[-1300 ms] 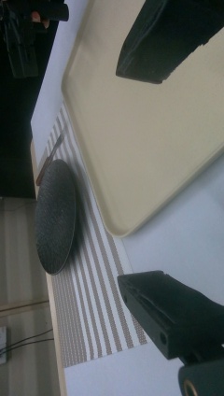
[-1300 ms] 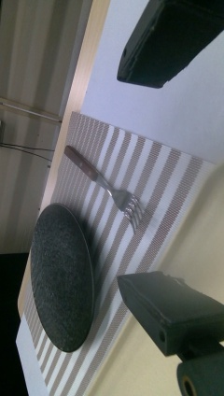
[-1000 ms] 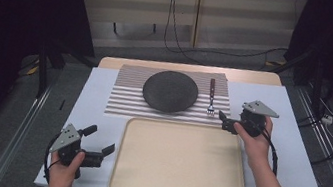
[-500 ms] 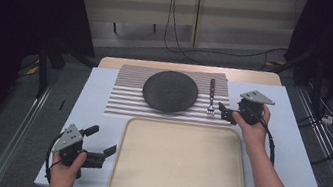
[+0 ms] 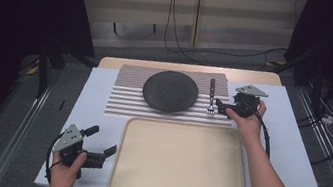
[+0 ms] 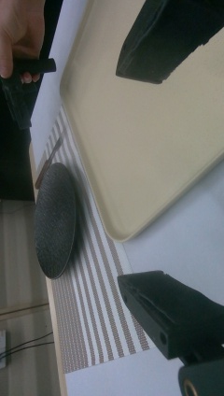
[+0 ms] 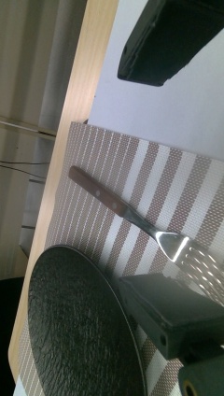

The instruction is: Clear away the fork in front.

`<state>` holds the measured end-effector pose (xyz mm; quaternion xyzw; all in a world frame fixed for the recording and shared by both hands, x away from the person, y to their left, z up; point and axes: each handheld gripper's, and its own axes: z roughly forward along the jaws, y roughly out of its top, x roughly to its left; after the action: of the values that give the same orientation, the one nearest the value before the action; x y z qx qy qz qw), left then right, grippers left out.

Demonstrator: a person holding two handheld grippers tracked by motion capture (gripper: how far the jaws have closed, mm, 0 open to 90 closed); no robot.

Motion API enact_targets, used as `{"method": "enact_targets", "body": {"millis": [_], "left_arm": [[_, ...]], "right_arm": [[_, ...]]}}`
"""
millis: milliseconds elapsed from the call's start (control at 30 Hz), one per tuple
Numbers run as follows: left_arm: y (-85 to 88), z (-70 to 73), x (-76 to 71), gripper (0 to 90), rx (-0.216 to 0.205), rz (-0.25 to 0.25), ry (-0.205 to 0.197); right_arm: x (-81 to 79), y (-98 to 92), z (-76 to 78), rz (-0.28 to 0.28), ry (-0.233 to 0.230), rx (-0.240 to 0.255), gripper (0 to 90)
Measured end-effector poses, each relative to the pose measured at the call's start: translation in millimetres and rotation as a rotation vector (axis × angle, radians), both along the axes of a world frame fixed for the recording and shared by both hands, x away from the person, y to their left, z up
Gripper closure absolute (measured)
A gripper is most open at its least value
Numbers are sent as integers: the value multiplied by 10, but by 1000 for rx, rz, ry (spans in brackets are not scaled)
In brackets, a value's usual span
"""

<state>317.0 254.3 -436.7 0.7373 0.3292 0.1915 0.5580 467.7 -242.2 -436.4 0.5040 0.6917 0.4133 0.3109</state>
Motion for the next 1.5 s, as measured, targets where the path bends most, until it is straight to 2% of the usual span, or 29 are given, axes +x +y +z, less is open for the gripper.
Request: {"method": "enact_targets", "body": {"millis": [133,533,600,667,767,800,867,933,1067,1233,1267,1300,1400,1500], "left_arm": [[-4,2,-5,27,-2,3,0],[-6,0,-16,27,4,9,4],[-13,-3,-12,27,1,10,5],[-24,-9,-12,27,6,5,5],[-32,-11,-18,27,6,6,8],[-30,-7,-20,27,8,6,4],[-30,-5,-26,27,5,12,5],[-27,-3,-28,27,6,14,3],[-22,-7,-32,27,6,13,6],[-34,-17,-32,28,7,11,13],[-46,-21,-26,29,12,8,13],[-50,-20,-27,29,15,6,12],[-52,-21,-34,29,18,1,14],[-41,-20,-36,29,29,0,9]], "right_arm": [[83,16,-17,-1,28,-11,28],[302,69,-12,-25,47,-20,123],[348,96,-31,-24,77,-33,139],[393,121,-52,-22,102,-61,189],[433,140,-73,-17,112,-46,230],[467,168,-98,-16,128,-46,283],[508,199,-120,-3,152,-60,309],[556,242,-124,10,157,-83,353],[640,283,-162,19,172,-94,433],[728,309,-223,5,192,-68,494],[769,332,-254,9,216,-81,521],[784,347,-264,13,221,-75,539],[820,380,-282,-4,255,-67,632],[829,374,-274,-14,281,-39,734]]}}
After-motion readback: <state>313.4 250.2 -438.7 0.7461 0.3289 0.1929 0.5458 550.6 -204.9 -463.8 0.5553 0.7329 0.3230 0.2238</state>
